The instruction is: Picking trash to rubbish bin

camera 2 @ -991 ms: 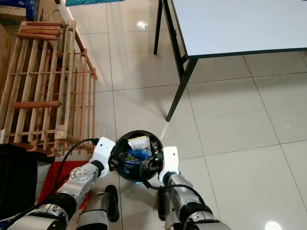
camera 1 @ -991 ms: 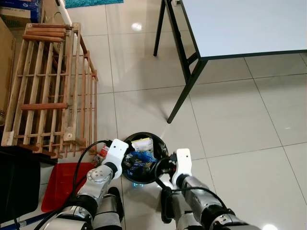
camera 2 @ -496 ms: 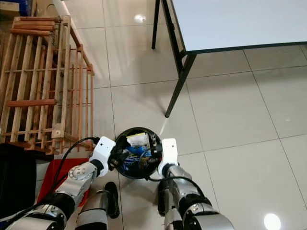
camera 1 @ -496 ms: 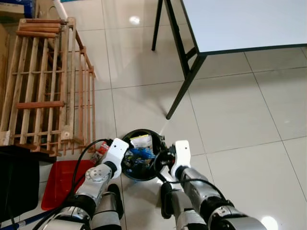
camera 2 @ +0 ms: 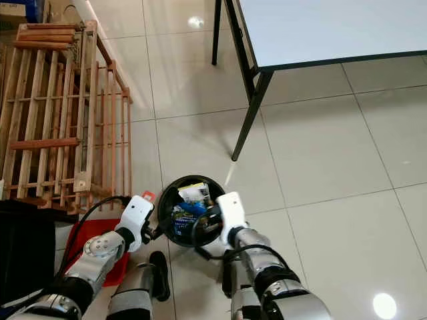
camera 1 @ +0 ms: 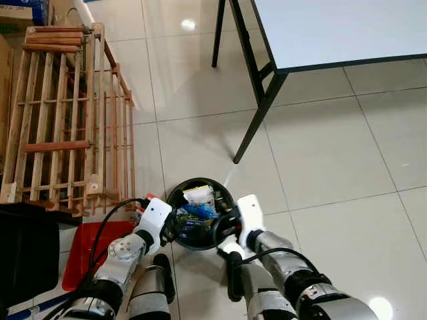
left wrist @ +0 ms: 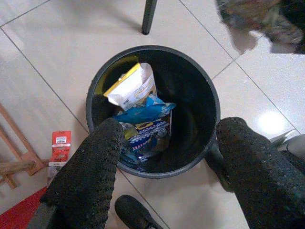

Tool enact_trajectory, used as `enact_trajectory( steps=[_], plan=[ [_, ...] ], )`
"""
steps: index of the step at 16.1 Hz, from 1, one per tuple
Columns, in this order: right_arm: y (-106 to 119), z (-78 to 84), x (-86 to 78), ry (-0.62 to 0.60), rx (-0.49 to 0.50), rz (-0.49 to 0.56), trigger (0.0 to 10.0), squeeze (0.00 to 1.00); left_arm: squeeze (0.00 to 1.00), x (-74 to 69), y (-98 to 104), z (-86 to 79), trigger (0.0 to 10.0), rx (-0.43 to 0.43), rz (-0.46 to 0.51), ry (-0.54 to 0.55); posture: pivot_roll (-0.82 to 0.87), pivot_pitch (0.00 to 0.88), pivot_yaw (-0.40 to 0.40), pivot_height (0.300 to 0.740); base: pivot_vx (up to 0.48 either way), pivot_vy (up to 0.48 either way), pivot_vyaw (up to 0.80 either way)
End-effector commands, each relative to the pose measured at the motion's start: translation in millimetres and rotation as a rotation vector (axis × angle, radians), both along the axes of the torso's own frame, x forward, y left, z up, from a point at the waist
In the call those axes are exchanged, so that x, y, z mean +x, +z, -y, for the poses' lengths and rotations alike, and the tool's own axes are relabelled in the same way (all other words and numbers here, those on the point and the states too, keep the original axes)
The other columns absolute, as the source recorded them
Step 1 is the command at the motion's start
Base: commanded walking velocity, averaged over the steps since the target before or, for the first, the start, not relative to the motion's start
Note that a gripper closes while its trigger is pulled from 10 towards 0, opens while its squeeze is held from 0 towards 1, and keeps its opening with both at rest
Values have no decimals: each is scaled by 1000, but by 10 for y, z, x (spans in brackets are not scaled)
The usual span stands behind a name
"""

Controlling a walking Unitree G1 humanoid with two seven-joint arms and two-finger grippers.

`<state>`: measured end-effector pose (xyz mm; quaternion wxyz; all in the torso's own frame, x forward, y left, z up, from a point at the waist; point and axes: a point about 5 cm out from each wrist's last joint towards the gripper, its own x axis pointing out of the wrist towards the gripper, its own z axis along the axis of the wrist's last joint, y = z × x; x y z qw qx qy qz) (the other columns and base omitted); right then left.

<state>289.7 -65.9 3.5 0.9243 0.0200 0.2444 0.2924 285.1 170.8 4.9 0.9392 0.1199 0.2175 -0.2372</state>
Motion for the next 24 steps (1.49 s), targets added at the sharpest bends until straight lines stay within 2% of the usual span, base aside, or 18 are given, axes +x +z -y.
enact_trajectory(
  steps=[1,4,6,7,10,14,17,21,24],
  plan=[
    [-78,-13,-83,37,-18,-29,10000,0,0,-115,-107,3,10000,2,-51,-19,42,416,-37,740,0,0,0],
    [41,-44,40,44,-28,8,10000,0,0,-104,-85,76,10000,-12,-45,-44,55,415,-28,740,0,0,0],
    [118,37,138,48,-70,44,10000,0,0,-87,-63,97,10000,-15,-40,-56,61,411,-28,740,0,0,0],
    [139,146,186,19,-94,52,10000,0,0,-88,-58,89,10000,-6,-37,-66,58,410,-30,740,0,0,0],
    [151,301,223,3,-126,60,10000,0,0,-113,-71,69,10000,2,-40,-71,43,409,-42,740,0,0,0],
    [152,386,230,8,-141,61,10000,0,0,-70,-51,113,10000,-5,-34,-58,26,404,-78,740,0,0,0],
    [137,402,216,19,-145,54,10000,0,0,-38,-22,132,10000,-10,-22,-51,38,414,-88,740,0,0,0],
    [200,391,275,8,-129,60,10000,0,0,-28,-6,110,10000,-11,-17,-47,40,417,-89,740,0,0,0],
    [267,313,331,5,-108,68,10000,0,0,-16,3,166,10000,-22,-15,-54,49,419,-85,740,0,0,0]
  ],
)
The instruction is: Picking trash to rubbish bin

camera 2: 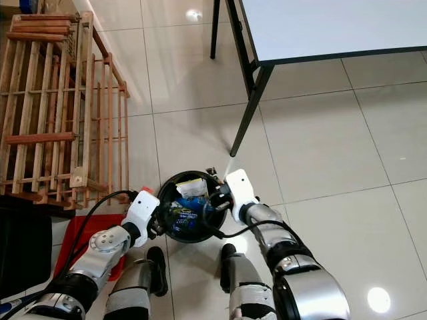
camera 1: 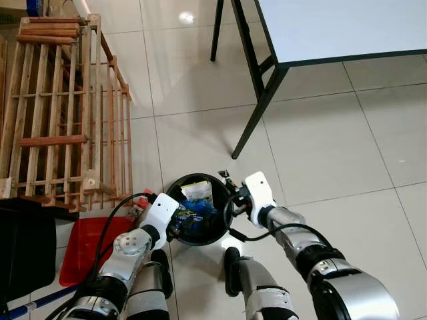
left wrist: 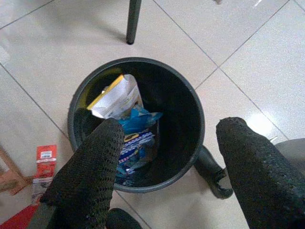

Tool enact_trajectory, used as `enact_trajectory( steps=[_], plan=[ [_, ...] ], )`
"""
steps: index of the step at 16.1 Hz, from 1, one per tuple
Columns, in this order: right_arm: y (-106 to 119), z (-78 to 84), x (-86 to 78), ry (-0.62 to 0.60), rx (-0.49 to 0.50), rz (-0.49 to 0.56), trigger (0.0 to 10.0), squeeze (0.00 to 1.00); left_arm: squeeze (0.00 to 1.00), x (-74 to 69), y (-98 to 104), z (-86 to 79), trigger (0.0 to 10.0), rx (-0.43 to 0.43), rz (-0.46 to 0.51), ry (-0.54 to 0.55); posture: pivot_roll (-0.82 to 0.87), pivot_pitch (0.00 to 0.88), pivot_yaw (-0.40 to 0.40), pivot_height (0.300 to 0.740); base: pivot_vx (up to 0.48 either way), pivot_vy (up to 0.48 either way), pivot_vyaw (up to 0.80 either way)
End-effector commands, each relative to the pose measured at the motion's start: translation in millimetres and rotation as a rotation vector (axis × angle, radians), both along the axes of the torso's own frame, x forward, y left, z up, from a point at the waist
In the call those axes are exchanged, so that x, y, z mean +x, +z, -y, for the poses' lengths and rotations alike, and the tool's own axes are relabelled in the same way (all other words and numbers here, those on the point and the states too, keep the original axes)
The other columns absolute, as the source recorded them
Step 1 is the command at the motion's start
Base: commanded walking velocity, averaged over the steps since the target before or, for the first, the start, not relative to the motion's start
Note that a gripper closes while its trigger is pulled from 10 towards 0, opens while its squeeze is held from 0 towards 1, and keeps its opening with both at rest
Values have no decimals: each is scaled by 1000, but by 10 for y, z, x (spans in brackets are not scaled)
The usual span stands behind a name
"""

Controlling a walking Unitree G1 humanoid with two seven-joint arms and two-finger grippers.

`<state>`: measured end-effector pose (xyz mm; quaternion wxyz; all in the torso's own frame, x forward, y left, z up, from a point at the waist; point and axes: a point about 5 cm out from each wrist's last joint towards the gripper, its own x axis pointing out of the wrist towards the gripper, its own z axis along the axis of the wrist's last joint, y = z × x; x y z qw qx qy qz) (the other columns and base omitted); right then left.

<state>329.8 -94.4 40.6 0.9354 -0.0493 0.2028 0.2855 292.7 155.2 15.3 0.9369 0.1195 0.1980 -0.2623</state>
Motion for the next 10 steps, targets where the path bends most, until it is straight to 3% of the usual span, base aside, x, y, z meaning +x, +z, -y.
enact_trajectory(
  steps=[1,6,10],
  plan=[
    [-86,14,-56,-13,4,-52,10000,0,0,-87,-96,21,10000,-2,-43,-5,48,421,-86,740,0,0,0],
    [-146,-179,-139,22,46,-88,10000,0,0,39,1,55,10000,-8,-21,2,48,424,-87,740,0,0,0],
    [-219,-284,-230,51,62,-119,10000,0,0,20,-16,42,10000,-5,-24,0,50,424,-90,740,0,0,0]
  ],
)
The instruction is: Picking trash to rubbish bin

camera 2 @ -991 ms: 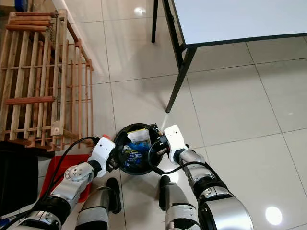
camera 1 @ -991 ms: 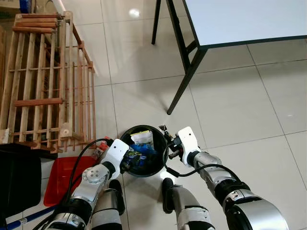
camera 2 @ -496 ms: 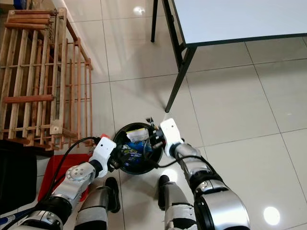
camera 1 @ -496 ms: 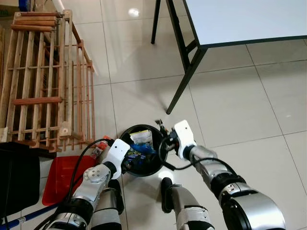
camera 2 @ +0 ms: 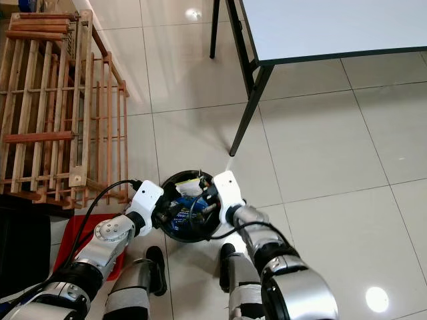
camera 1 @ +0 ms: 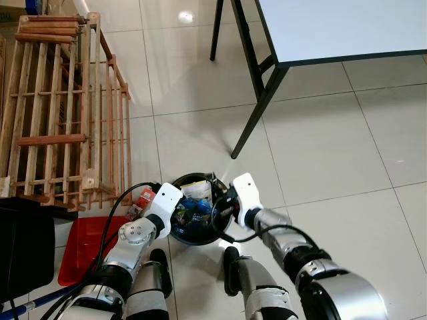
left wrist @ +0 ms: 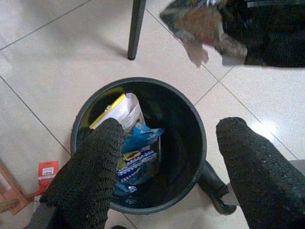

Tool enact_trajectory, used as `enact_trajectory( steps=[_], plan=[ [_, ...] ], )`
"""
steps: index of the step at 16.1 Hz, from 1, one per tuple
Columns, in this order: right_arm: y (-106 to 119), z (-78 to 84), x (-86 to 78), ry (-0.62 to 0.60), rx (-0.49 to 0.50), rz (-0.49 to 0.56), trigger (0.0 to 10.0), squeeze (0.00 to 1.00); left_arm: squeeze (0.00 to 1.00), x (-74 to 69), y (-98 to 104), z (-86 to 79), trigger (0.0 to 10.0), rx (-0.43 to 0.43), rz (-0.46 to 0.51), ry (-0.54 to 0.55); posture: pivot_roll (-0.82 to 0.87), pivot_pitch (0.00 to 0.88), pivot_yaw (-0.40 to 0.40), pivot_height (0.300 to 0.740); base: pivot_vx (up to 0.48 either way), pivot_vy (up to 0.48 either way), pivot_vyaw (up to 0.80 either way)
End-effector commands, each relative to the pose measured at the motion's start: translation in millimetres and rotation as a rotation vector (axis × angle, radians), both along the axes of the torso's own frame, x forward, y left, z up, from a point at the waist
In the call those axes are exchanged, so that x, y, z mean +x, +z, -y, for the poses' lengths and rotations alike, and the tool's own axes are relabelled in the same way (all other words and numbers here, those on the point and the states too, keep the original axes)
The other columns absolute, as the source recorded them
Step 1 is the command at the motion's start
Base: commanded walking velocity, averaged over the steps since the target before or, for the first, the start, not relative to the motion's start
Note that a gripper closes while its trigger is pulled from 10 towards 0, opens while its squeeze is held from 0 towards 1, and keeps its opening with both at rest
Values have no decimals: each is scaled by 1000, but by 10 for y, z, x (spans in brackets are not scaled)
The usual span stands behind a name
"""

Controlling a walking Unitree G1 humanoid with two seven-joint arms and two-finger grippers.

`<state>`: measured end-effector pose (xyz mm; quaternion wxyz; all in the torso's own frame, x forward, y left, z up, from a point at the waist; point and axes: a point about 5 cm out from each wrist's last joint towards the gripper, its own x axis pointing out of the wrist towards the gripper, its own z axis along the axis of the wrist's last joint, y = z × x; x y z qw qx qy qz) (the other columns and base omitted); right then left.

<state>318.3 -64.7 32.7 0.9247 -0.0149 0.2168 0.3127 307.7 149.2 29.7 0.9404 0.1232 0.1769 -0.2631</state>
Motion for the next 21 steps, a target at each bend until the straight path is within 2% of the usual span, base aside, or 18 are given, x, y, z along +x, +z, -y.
enact_trajectory(
  steps=[1,2,3,19,20,21],
  plan=[
    [-157,-23,-142,28,-7,-68,10000,0,0,-145,-175,-19,10000,0,-71,7,54,425,-91,740,0,0,0],
    [-165,-35,-152,32,-8,-70,10000,0,0,-155,-182,-18,10000,-1,-73,6,56,426,-92,740,0,0,0],
    [-172,-39,-159,36,-13,-71,10000,1000,0,-166,-190,-17,10000,-2,-75,6,58,425,-93,740,0,0,0],
    [-160,13,-133,11,2,-81,10000,1000,0,-208,-242,-44,10000,-1,-99,22,56,426,-98,740,0,0,0],
    [-162,10,-136,20,-1,-83,10000,0,0,-203,-239,-40,10000,-1,-98,21,54,423,-98,740,0,0,0],
    [-164,10,-139,26,-3,-83,10000,0,0,-195,-239,-34,10000,1,-100,22,51,418,-96,740,0,0,0]
  ],
)
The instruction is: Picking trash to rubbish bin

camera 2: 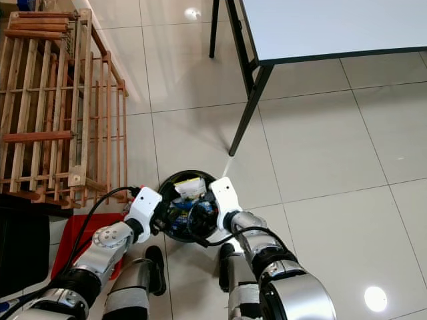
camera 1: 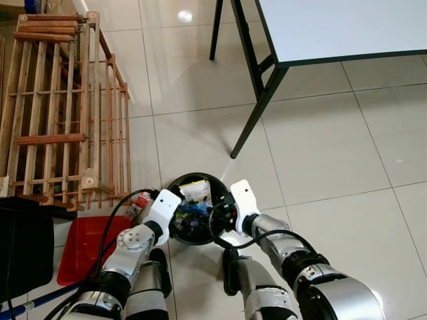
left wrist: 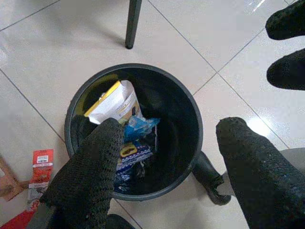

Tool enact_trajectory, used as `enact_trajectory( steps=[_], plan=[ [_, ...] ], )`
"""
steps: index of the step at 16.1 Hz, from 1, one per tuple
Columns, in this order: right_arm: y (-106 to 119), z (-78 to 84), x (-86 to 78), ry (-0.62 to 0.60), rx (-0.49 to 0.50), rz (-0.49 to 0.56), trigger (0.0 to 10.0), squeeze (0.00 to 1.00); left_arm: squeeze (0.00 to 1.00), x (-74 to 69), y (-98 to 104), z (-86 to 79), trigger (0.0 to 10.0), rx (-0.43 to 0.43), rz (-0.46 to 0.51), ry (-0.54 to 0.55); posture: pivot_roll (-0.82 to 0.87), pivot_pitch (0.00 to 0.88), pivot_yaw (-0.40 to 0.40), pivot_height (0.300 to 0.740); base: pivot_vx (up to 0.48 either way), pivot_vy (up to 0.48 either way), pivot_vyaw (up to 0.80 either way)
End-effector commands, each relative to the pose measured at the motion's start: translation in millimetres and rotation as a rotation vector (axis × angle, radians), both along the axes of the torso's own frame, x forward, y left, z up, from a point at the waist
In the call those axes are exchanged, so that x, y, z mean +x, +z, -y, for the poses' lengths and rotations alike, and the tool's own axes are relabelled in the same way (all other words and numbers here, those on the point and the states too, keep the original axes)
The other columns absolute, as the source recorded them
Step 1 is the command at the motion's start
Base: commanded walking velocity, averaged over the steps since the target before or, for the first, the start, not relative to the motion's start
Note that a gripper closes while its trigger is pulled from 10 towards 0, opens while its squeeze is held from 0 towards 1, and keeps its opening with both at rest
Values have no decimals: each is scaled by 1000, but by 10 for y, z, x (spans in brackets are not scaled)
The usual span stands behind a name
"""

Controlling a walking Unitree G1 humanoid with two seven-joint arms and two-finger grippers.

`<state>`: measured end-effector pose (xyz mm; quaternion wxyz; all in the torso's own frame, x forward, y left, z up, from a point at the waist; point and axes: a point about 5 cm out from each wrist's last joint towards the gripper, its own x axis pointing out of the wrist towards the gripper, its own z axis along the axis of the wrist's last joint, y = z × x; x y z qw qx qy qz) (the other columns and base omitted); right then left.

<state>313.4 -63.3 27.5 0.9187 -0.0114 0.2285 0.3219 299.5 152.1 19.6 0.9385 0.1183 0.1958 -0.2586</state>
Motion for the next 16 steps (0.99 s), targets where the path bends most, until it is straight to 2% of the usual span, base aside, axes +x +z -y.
enact_trajectory(
  steps=[1,2,4,5,7,9,11,12,13,16],
  plan=[
    [-108,40,-80,-9,-8,-51,10000,0,0,-104,-136,5,10000,-1,-64,8,40,413,-97,740,0,0,0],
    [-97,86,-54,-70,12,-48,10000,0,0,-84,-124,18,10000,-4,-62,10,20,401,-96,740,0,0,0],
    [-103,113,-54,-115,23,-36,10000,0,0,-79,-123,18,10000,-6,-62,13,-2,395,-85,740,0,0,0],
    [-102,159,-51,-170,18,4,10000,0,0,-82,-131,10,10000,-2,-65,15,-6,377,-78,740,0,0,0],
    [-51,297,8,-289,13,69,10000,0,0,-80,-140,-57,10000,8,-70,39,-14,344,-63,740,0,0,0],
    [-31,382,36,-326,-5,90,10000,0,0,-87,-155,-107,10000,16,-75,65,-17,316,-55,740,0,0,0],
    [-45,479,38,-366,-28,92,10000,0,0,-97,-170,-153,10000,24,-75,98,-17,292,-52,740,0,0,0],
    [-50,619,42,-435,-43,102,10000,0,0,-98,-176,-239,10000,31,-63,171,-14,273,-49,740,0,0,0],
    [-50,693,44,-477,-48,105,10000,0,0,-98,-179,-285,10000,24,-64,210,-15,257,-46,740,0,0,0],
    [-35,820,52,-543,-60,125,10000,0,0,-100,-180,-345,10000,30,-55,252,-14,230,-48,740,0,0,0]
  ],
)
